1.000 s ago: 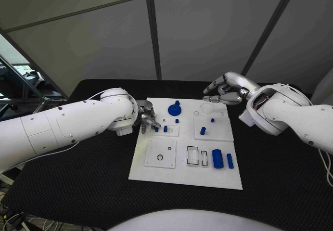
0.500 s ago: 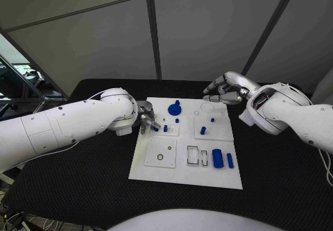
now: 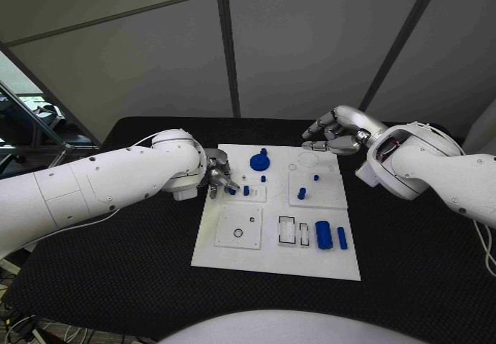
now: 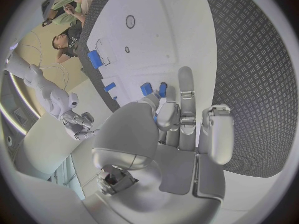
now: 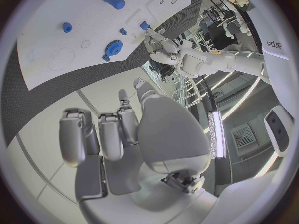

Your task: Assemble the parts on the task board

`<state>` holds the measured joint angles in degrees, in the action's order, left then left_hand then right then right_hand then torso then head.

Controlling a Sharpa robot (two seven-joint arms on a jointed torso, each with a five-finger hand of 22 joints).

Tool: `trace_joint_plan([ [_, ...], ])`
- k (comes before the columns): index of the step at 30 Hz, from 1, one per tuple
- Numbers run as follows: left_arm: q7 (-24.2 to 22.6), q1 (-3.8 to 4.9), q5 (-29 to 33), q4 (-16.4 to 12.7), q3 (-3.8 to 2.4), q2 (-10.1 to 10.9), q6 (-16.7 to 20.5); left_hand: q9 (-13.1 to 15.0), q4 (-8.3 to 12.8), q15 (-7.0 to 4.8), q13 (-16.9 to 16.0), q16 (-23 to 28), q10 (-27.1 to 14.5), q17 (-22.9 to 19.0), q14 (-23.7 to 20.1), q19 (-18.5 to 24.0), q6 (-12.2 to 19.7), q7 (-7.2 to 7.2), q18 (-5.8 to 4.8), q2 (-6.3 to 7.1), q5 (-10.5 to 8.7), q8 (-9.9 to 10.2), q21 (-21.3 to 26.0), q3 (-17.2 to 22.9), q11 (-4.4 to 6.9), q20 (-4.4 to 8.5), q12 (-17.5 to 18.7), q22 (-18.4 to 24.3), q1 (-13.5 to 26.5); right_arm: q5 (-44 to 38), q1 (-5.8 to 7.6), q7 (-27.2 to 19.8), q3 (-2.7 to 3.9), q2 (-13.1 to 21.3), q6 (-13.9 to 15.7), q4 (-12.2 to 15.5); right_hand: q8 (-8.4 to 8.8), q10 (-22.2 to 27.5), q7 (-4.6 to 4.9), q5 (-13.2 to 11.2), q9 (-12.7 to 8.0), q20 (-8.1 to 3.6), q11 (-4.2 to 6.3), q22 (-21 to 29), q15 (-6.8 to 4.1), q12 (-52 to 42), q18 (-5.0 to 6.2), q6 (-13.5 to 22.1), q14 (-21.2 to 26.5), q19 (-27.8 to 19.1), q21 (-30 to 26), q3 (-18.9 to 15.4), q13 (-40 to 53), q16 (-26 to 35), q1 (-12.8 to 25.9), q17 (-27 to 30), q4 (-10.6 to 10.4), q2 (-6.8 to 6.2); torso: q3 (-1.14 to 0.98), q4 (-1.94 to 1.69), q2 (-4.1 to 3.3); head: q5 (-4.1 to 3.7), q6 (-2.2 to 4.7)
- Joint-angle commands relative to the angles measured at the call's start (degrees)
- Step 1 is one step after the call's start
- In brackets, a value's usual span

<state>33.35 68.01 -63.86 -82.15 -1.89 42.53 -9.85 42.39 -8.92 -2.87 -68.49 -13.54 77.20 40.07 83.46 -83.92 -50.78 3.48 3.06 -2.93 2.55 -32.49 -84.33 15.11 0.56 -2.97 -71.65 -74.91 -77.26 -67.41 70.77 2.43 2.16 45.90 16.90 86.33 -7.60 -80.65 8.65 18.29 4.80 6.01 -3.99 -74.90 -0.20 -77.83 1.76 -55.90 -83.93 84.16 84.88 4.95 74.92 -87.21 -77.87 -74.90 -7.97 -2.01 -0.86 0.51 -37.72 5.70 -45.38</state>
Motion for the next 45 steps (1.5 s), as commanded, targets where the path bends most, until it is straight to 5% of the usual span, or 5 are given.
trace_joint_plan([
  [1,0.82,-0.09,-0.28,0.13,0.08,-0.31,-1.62,0.05,3.61,-0.35,0.01,0.30,0.27,0.09,-0.08,-3.49,0.03,-0.23,-1.59,0.65,0.14,-0.29,-0.28,4.31,0.05,0.30,-0.17,-10.37,0.20,-0.21,0.11,-0.33,0.04,-0.03,-0.26,0.10,-0.22,-0.02,0.00,0.27,-0.06,-0.33,0.30,-6.41,-0.33,0.21,0.34,-0.14,-4.75,0.49,-0.35,0.08,3.17,0.14,0.29,-9.64,-0.39,0.30,-0.02,0.00,0.01,0.04,-0.06],
  [17,3.60,-0.09,-0.27,1.21,0.09,-1.19,-0.77,0.70,0.72,-0.45,-0.38,0.31,0.83,0.26,0.07,-4.09,-1.68,-0.59,-1.91,4.70,0.12,-1.33,-1.44,2.77,0.25,0.34,-0.63,-11.45,6.25,-0.21,0.11,-0.39,0.04,0.07,-0.07,0.26,-0.24,0.08,0.00,0.29,-0.06,-0.34,0.30,-6.35,-0.33,0.34,0.36,-0.15,-4.72,0.46,-0.39,0.05,3.05,0.21,0.39,-9.52,-0.53,0.28,0.01,0.00,0.02,-0.14,-0.08],
  [45,3.90,-0.13,-0.27,1.67,0.09,-1.22,1.41,1.97,-5.36,-0.46,-0.50,0.42,1.22,0.49,0.21,-4.48,-2.51,-0.62,-2.10,8.38,0.10,-2.59,-2.12,-6.60,0.24,0.38,-0.85,-12.11,14.86,-0.21,0.11,-0.63,0.04,0.10,-0.10,0.10,-0.15,0.25,0.04,0.30,-0.09,-0.34,0.27,-5.88,-0.32,0.53,0.47,0.05,-4.68,0.18,-0.70,-0.06,2.89,0.30,0.52,-9.37,-0.69,0.11,0.05,-0.10,0.04,-0.49,0.07],
])
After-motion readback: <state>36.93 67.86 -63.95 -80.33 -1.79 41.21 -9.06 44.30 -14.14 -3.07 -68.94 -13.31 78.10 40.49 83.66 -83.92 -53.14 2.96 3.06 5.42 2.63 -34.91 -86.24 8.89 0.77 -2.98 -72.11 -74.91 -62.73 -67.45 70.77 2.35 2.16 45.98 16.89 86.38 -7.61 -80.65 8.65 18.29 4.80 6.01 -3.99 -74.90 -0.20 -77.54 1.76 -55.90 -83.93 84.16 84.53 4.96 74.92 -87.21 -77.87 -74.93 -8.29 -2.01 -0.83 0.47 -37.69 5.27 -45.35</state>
